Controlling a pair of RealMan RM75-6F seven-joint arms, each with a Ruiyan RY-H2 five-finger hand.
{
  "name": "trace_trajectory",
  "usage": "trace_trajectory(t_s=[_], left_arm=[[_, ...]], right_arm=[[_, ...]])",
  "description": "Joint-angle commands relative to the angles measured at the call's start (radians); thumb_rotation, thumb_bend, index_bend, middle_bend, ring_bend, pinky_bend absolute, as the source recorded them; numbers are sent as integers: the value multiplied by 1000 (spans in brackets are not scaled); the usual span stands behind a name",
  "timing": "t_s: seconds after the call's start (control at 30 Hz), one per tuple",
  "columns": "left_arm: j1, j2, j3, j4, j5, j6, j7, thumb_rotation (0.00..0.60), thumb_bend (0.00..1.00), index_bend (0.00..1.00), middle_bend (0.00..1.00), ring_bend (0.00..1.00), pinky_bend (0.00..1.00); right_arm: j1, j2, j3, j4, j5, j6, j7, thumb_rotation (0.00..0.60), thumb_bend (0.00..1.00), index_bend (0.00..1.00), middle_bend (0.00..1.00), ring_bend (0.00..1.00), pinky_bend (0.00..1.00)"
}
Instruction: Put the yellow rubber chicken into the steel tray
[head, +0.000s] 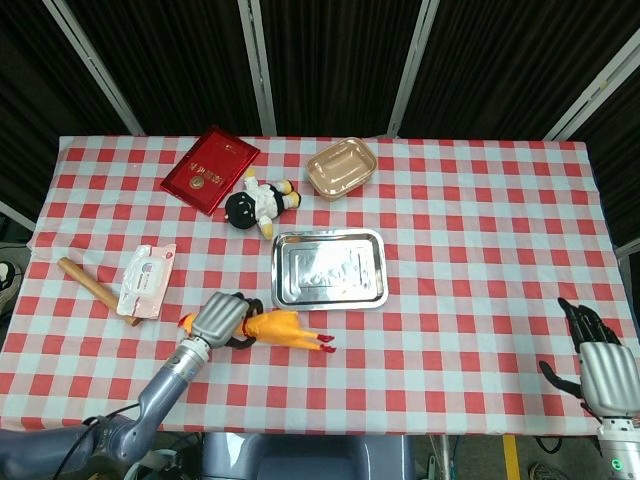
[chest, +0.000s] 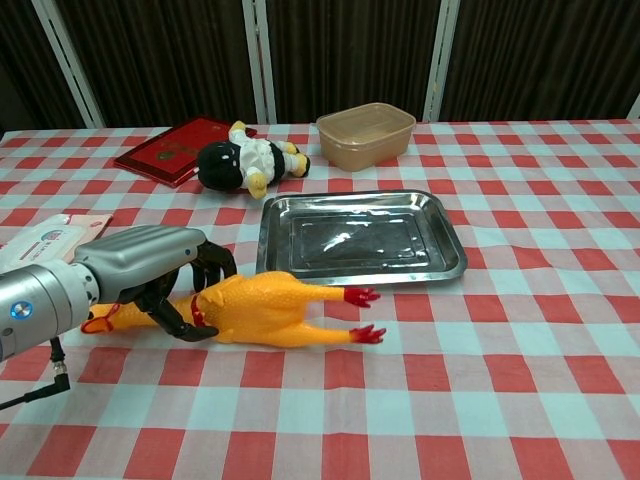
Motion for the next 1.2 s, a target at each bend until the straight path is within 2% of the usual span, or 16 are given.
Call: trace_trajectory(t_s=[0.03,0.17,0.33,0.47,0.6,0.9,1.1,1.2], left_arm=[[9,-5,0,21,50,28,-67,600,571,615,668,591,745],[10,10,0,32,135,68,-151,600,595,639,692,610,756],[-11,88,4,20,270,107,-254,600,599,639,685,605,756],[-39,188,-6,-39,356,129,-337,600,599,637,682,601,756],[-77,286,-22,-111,409,122,-322,600,599,636,679,598,756],[-174,372,-93,-193,378,34,-210,600,599,637,677,597,756],[-227,349,-132,-222,330,6,-125,600,599,636,676,597,756],[-254,332,-153,-232,306,-2,-94,600,598,636,675,597,756]], right_arm=[[1,-1,1,0,-2,1,1,600,261,39,166,123,271],[3,1,3,-4,-12,5,5,600,261,87,166,137,278],[10,-3,16,2,-60,51,40,600,262,127,166,158,300],[29,30,9,-29,-91,29,69,600,262,127,166,158,300],[58,88,0,-100,-131,-2,145,600,261,127,166,158,300],[188,202,-24,-228,-265,-119,470,600,259,115,166,158,299],[299,226,-11,-291,-294,-210,661,600,211,81,166,158,299],[357,233,3,-315,-271,-272,741,600,208,78,166,158,300]])
